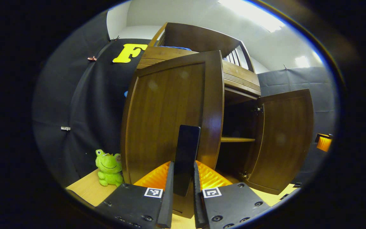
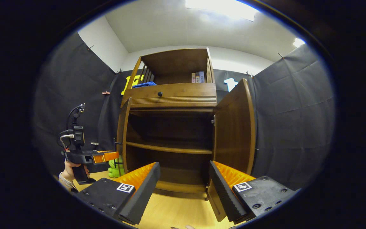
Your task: Open the right door of the double-door shoe cabinet with the right hand, and open the left door with the left hand.
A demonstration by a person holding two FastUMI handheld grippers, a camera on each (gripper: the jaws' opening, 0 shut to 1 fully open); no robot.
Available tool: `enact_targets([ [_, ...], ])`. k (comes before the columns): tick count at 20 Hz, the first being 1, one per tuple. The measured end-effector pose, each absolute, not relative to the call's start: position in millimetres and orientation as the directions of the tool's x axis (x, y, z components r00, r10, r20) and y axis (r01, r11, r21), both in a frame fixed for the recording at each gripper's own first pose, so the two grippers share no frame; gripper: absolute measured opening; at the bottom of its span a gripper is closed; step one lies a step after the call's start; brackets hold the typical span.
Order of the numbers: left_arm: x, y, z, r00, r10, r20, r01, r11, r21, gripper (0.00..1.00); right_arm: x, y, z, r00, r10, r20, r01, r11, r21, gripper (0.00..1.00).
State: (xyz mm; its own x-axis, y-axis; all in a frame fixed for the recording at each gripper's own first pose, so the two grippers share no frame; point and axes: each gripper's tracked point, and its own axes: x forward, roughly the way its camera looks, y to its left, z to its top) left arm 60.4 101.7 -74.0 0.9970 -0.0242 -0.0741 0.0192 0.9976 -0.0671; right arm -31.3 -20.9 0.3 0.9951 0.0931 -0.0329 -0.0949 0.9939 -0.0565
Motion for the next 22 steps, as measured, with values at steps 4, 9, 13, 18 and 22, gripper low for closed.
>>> enact_targets([
  [4,39,119,-68,0.997,0.015,-0.070,-0.018,0.999,-0.047,0.30,-35,6,-4,0.989,0.140,-0.037,-0.142,0.988,-0.059,0.97],
  [9,20,138,-62,0.996,0.046,-0.070,-0.048,0.999,-0.021,0.22,-35,28,-8,0.982,0.187,-0.041,-0.188,0.981,-0.046,0.99],
  [13,8,153,-60,0.995,0.080,-0.066,-0.081,0.997,-0.016,0.19,-34,42,-12,0.976,0.211,-0.050,-0.213,0.976,-0.034,0.97],
  [18,-3,170,-57,0.991,0.112,-0.067,-0.114,0.993,-0.023,0.14,-33,54,-17,0.971,0.231,-0.059,-0.233,0.972,-0.013,0.99],
  [22,-9,184,-56,0.988,0.145,-0.060,-0.146,0.989,-0.005,0.12,-35,55,-19,0.971,0.231,-0.060,-0.232,0.973,-0.011,0.97],
])
